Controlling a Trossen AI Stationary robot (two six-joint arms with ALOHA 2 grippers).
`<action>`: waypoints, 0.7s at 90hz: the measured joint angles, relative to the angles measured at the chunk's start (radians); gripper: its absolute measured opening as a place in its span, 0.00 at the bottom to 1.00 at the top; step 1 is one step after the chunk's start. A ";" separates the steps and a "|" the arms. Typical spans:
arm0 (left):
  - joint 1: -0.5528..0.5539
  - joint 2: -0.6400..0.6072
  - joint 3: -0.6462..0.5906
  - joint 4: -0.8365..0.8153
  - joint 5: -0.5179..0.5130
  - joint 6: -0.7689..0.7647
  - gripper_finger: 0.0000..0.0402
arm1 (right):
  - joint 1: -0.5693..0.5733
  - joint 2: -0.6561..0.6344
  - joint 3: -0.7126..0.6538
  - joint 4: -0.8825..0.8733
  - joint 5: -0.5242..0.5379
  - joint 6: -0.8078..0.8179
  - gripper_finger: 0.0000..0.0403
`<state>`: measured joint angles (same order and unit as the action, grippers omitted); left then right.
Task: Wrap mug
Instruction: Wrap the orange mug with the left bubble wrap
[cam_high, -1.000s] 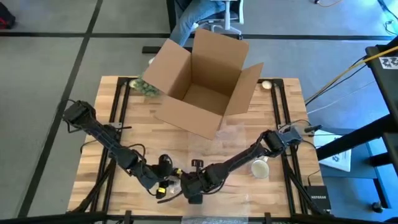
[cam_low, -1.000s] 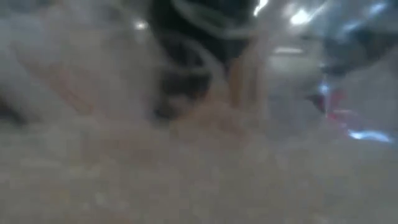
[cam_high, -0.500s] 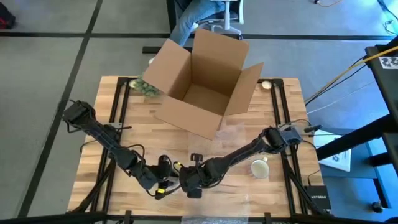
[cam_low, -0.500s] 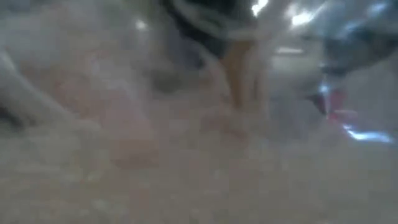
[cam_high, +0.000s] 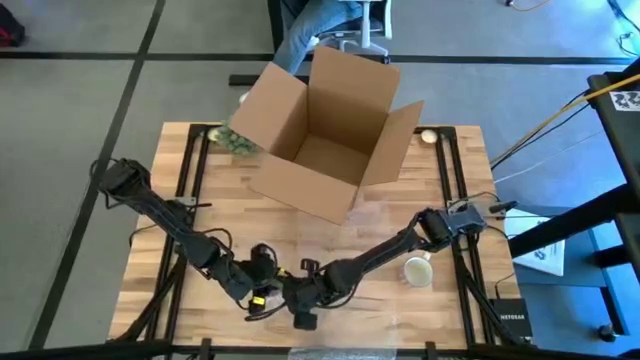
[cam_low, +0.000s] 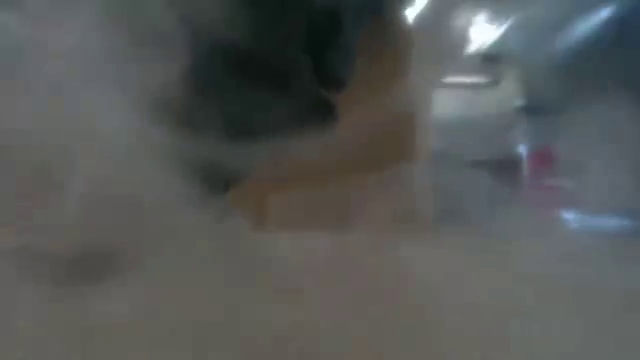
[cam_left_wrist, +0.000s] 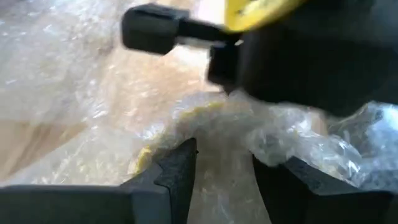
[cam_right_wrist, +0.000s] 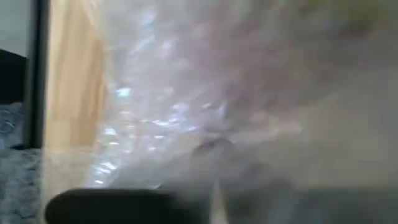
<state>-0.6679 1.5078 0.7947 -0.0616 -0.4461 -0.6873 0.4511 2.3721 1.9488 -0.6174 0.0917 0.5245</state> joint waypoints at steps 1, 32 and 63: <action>0.001 -0.001 0.000 -0.003 0.002 0.000 0.35 | 0.000 0.000 0.000 0.004 -0.002 0.000 0.00; -0.006 -0.012 0.010 -0.004 0.065 0.047 0.35 | 0.000 -0.120 0.002 -0.213 -0.015 -0.006 0.00; -0.005 -0.014 0.010 0.029 0.070 0.079 0.35 | 0.013 -0.046 0.001 -0.036 0.047 -0.008 0.00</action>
<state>-0.6730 1.4940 0.8047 -0.0323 -0.3765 -0.6080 0.4644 2.3263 1.9500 -0.6535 0.1384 0.5166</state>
